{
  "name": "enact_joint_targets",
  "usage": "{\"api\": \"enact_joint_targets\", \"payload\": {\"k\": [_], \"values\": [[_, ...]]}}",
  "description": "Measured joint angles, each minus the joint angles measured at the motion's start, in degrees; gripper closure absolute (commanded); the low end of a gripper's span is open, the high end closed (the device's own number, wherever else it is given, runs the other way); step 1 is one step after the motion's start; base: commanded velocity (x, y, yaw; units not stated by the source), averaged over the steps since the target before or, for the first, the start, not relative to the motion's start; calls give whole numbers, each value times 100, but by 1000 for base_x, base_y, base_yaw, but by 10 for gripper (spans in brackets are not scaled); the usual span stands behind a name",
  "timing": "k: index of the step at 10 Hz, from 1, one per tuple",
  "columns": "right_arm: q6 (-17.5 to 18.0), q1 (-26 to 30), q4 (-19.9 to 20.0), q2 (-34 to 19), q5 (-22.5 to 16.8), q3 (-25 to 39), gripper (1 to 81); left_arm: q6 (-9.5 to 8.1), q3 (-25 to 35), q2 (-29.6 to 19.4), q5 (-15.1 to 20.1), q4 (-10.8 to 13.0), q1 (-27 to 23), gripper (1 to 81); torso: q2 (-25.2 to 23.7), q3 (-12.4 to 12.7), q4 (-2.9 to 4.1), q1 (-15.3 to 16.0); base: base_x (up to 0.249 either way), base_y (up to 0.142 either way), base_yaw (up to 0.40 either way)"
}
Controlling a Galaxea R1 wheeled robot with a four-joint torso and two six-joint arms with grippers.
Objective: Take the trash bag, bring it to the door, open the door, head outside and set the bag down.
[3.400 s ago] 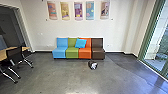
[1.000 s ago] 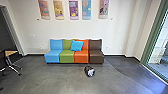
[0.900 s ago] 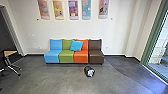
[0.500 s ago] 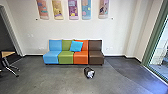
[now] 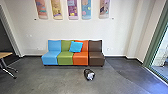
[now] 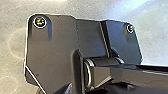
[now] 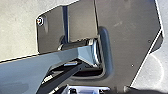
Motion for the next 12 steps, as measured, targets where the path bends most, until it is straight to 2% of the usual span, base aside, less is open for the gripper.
{"api": "enact_joint_targets", "payload": {"k": [12], "values": [[2, -2, 0, 4, 0, 0, 10, 0, -1, 15, 6, 0, 0, 10, 0, -2, 0, 0, 158, 0, 0]]}}
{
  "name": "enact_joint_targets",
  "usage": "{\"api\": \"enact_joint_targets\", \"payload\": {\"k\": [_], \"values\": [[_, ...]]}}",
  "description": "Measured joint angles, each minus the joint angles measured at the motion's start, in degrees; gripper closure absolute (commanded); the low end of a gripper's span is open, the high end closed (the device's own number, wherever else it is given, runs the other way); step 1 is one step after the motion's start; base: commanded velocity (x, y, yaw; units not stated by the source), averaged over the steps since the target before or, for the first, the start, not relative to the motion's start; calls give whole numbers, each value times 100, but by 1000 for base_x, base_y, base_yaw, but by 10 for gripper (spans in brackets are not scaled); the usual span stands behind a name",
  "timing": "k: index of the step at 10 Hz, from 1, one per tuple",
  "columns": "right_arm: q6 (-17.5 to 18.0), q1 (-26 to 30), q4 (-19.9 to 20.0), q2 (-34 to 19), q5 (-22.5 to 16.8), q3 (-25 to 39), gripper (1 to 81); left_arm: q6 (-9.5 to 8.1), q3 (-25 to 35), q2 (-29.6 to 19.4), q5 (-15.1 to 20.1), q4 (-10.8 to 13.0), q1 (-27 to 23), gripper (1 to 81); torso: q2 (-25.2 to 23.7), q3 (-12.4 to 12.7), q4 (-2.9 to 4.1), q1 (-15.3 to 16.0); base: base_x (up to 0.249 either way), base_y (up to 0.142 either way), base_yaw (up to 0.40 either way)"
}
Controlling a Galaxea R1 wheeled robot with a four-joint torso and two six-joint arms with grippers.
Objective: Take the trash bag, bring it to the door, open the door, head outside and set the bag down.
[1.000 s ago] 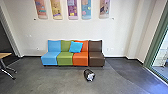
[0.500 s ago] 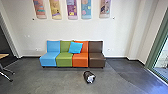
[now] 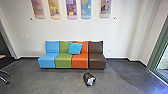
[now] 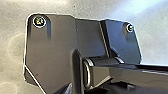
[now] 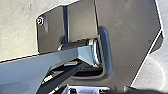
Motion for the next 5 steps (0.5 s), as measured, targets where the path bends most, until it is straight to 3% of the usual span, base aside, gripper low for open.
{"api": "enact_joint_targets", "payload": {"k": [5], "values": [[0, 0, 2, 2, 1, -5, 10, 0, 0, 0, 0, 0, 0, 10, 0, 0, 0, 0, 159, 0, 0]]}}
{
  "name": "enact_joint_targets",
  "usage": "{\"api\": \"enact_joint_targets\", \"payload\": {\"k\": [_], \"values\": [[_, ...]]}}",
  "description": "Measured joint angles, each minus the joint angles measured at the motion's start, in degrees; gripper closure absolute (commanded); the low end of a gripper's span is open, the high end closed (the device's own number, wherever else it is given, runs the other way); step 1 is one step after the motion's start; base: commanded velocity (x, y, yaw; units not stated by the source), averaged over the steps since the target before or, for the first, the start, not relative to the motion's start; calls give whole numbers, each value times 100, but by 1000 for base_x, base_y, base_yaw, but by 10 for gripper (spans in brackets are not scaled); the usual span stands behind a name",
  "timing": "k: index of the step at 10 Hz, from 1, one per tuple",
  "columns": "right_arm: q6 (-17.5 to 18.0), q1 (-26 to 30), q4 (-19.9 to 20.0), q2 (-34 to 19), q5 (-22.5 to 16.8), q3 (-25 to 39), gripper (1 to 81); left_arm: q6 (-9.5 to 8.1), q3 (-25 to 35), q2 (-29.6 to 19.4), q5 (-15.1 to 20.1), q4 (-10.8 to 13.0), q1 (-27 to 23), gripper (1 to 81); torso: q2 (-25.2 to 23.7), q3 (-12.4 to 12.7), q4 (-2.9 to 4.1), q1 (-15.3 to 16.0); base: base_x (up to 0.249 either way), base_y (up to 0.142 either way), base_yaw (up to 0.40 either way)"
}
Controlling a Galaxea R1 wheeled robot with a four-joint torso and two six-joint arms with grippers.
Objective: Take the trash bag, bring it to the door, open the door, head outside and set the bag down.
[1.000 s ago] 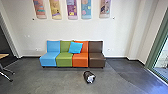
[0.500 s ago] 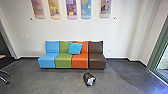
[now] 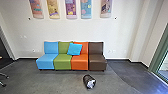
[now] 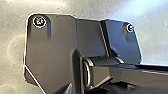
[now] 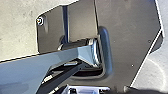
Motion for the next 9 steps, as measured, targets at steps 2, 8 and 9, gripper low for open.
{"api": "enact_joint_targets", "payload": {"k": [2, 8, 9], "values": [[0, 0, 0, 2, -1, -2, 10, 0, 1, 0, 0, 2, 0, 10, 0, 2, 0, 0, 159, 0, 0], [0, 0, 0, 6, -1, -11, 10, 0, 1, 2, 0, 4, 0, 10, 0, 2, 0, 0, 159, 0, 0], [0, 0, -2, 6, 0, -11, 10, 0, 1, 0, 0, 4, 0, 10, 0, 0, 0, 0, 159, 0, 0]]}}
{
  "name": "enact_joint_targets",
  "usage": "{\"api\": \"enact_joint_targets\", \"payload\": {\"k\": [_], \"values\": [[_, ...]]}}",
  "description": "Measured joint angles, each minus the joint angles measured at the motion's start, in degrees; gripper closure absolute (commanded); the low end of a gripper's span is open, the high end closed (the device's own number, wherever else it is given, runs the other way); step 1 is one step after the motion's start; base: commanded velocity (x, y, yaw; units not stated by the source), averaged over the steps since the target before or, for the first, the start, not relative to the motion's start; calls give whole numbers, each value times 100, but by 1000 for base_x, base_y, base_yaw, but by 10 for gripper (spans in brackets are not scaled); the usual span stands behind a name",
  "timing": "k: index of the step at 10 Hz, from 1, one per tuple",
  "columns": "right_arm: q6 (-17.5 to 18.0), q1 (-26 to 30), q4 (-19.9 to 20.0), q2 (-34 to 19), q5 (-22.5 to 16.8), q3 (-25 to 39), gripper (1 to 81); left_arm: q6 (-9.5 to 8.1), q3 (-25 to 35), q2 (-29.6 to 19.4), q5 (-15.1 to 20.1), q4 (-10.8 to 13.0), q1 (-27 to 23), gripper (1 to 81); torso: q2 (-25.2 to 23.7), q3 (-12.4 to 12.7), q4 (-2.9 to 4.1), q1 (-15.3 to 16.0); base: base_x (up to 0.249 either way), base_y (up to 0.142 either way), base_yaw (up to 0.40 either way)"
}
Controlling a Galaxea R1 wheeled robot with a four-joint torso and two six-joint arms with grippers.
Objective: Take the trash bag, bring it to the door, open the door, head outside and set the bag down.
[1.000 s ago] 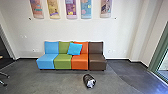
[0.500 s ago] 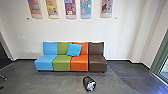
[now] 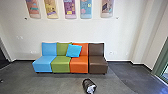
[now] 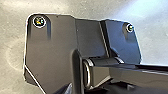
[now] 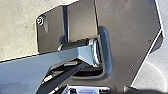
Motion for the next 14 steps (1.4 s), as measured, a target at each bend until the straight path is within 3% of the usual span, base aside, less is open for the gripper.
{"api": "enact_joint_targets", "payload": {"k": [3, 14], "values": [[2, 0, 0, 2, -1, -1, 10, 0, 0, 0, 2, 2, 0, 10, 0, 2, 0, 0, 159, 0, 0], [2, 16, 0, 13, -4, -15, 10, 0, -15, -1, 11, 2, 0, 10, 0, 0, 0, 0, 158, -77, 0]]}}
